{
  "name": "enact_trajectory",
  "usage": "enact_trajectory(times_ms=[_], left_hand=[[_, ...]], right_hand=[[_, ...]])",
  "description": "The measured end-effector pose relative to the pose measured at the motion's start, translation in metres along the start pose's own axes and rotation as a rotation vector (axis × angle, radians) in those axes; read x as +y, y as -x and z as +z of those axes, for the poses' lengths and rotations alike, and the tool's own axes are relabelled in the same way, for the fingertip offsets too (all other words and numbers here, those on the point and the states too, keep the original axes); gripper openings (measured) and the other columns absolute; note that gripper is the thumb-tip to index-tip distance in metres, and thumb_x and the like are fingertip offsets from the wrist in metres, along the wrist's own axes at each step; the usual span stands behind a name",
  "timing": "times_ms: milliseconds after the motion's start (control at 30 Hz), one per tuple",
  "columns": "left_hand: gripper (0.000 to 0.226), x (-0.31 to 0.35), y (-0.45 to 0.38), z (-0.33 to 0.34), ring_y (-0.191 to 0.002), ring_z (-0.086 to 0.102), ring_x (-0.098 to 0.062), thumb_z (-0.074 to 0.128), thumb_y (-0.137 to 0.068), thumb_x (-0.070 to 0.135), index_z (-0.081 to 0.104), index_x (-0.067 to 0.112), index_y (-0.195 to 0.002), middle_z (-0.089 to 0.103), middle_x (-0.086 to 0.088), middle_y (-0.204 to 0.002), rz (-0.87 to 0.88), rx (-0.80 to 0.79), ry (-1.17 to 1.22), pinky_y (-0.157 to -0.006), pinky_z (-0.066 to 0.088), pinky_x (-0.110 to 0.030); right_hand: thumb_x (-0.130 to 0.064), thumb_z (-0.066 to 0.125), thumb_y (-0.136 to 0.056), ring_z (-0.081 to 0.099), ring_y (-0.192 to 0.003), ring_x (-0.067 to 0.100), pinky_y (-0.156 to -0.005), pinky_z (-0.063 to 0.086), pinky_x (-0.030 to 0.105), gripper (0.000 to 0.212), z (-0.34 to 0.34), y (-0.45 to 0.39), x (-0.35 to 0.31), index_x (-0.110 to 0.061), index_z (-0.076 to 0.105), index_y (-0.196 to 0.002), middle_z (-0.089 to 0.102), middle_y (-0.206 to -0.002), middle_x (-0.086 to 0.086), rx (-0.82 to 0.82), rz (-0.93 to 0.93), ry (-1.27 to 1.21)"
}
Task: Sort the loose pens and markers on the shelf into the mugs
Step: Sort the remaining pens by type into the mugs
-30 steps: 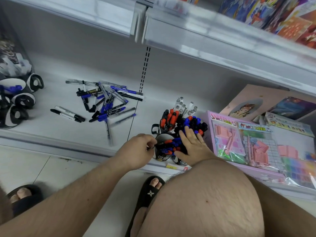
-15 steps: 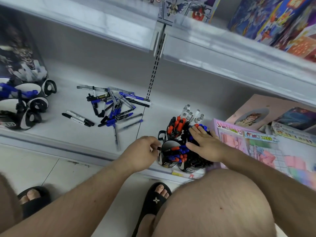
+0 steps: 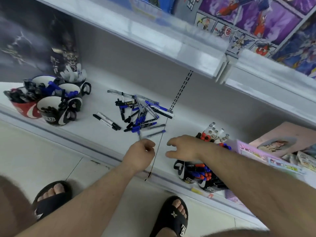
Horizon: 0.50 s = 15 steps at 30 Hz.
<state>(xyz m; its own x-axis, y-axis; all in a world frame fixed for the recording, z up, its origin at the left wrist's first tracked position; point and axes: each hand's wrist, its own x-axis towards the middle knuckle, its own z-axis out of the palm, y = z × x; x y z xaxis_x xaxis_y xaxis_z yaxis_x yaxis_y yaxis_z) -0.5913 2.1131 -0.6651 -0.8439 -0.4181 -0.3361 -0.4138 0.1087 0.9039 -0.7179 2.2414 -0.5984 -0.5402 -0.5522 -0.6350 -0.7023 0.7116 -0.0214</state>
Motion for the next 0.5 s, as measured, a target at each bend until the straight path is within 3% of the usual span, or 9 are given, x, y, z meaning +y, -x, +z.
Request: enact_trajectory(times_ms=[133, 233, 400, 500], left_hand=[[0.020, -0.017, -0.014, -0.022, -0.076, 0.060, -0.013, 0.055, -0.088, 0.009, 0.064, 0.021, -0.102, 0.067, 0.000, -0.096, -0.158, 0.128, 0.189, -0.062, 0.044, -0.023], [0.019, -0.023, -0.033, -0.039, -0.079, 0.061, -0.015, 0.055, -0.087, 0.009, 0.061, 0.022, -0.098, 0.066, 0.001, -0.096, -0.208, 0.178, 0.237, -0.065, 0.046, -0.024], [0.024, -0.033, -0.074, -0.067, -0.071, 0.058, -0.013, 0.049, -0.090, 0.010, 0.059, 0.022, -0.108, 0.063, 0.003, -0.093, -0.185, 0.194, 0.104, -0.059, 0.045, -0.023], [0.025, -0.041, -0.098, -0.078, -0.079, 0.059, -0.017, 0.047, -0.090, 0.011, 0.058, 0.024, -0.109, 0.061, 0.004, -0.095, -0.117, 0.121, -0.147, -0.067, 0.046, -0.025]], right_hand=[[-0.052, 0.050, -0.095, 0.045, -0.131, 0.024, -0.102, 0.041, 0.031, 0.062, 0.036, -0.062, -0.030, -0.017, 0.041, -0.146, 0.046, -0.148, 0.007, -0.011, 0.059, -0.100], [-0.045, 0.053, -0.095, 0.048, -0.128, 0.024, -0.101, 0.044, 0.032, 0.058, 0.062, -0.102, -0.050, -0.014, 0.045, -0.143, 0.046, -0.145, 0.008, 0.056, 0.121, -0.220], [-0.041, 0.053, -0.096, 0.050, -0.125, 0.028, -0.098, 0.043, 0.033, 0.059, 0.079, -0.156, -0.080, -0.011, 0.039, -0.144, 0.043, -0.141, 0.012, 0.187, 0.219, -0.464], [-0.024, 0.056, -0.092, 0.058, -0.108, 0.028, -0.089, 0.052, 0.037, 0.051, 0.086, -0.181, -0.083, -0.015, 0.038, -0.139, 0.053, -0.128, 0.012, 0.198, 0.214, -0.524]])
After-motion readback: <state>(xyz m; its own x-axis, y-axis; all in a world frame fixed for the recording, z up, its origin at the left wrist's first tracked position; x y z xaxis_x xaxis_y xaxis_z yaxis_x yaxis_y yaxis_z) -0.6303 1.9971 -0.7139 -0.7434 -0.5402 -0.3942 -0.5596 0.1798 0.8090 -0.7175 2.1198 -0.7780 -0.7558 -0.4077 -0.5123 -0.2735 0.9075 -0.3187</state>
